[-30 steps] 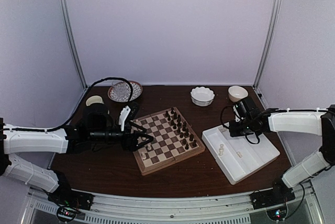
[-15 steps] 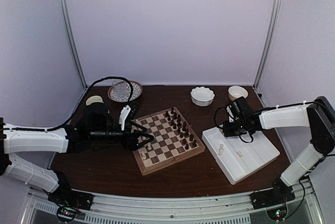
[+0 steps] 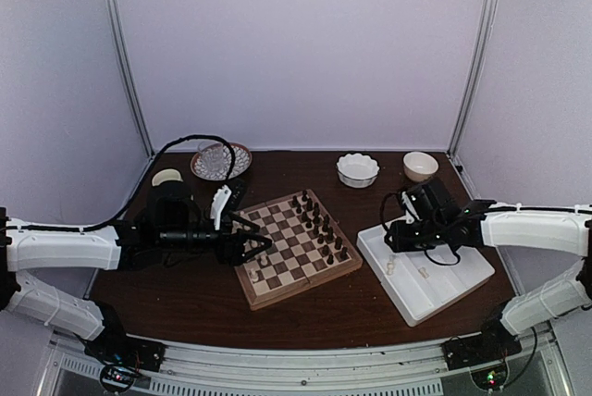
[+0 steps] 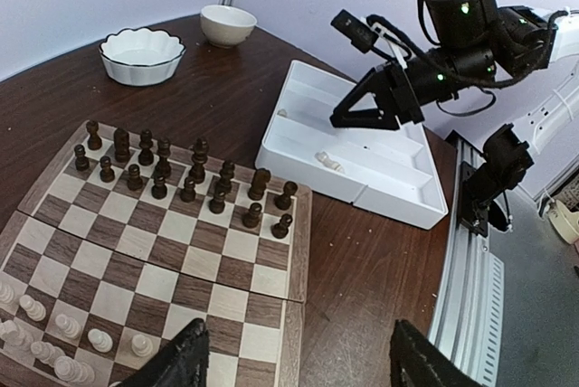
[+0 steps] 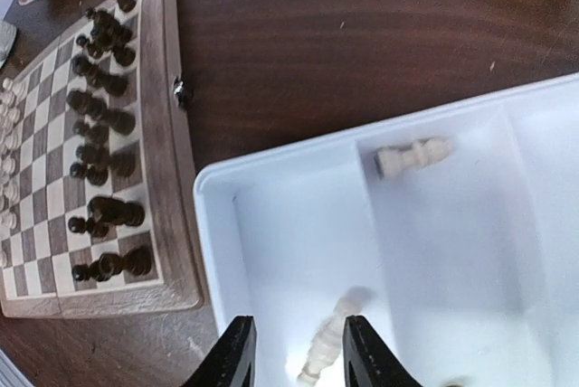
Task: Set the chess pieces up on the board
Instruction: Pick up the chess pile from the storage box, then pass from the right arm to the left
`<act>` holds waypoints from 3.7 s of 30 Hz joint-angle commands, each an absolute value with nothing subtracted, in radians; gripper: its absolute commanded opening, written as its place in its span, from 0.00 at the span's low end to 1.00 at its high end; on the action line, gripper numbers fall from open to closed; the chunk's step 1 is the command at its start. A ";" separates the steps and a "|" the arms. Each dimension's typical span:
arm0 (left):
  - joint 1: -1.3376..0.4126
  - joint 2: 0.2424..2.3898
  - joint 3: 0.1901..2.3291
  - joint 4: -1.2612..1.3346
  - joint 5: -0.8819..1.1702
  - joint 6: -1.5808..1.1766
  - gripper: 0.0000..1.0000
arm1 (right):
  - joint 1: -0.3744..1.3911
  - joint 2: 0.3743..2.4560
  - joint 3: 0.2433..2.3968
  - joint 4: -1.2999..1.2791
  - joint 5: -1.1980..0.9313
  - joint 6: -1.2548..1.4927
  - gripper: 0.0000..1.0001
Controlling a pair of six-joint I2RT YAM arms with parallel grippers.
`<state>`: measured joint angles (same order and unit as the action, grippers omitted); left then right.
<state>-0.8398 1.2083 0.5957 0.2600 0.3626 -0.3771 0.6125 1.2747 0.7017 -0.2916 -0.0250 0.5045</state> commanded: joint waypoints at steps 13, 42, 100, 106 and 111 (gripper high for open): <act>-0.851 1.188 0.615 0.278 0.371 -0.373 0.68 | 0.820 1.396 0.724 -0.445 0.247 0.917 0.37; -0.857 1.215 0.621 0.290 0.388 -0.381 0.68 | 0.840 1.142 0.627 -0.309 0.270 0.604 0.14; -0.934 1.494 0.799 0.325 0.764 -0.496 0.07 | 1.358 1.384 0.715 0.340 0.261 0.052 0.16; -0.934 1.480 0.798 0.315 0.754 -0.483 0.01 | 1.360 1.354 0.670 0.362 0.271 0.067 0.38; -0.934 1.466 0.791 0.320 0.751 -0.485 0.01 | 1.364 1.282 0.585 0.424 0.251 0.113 0.50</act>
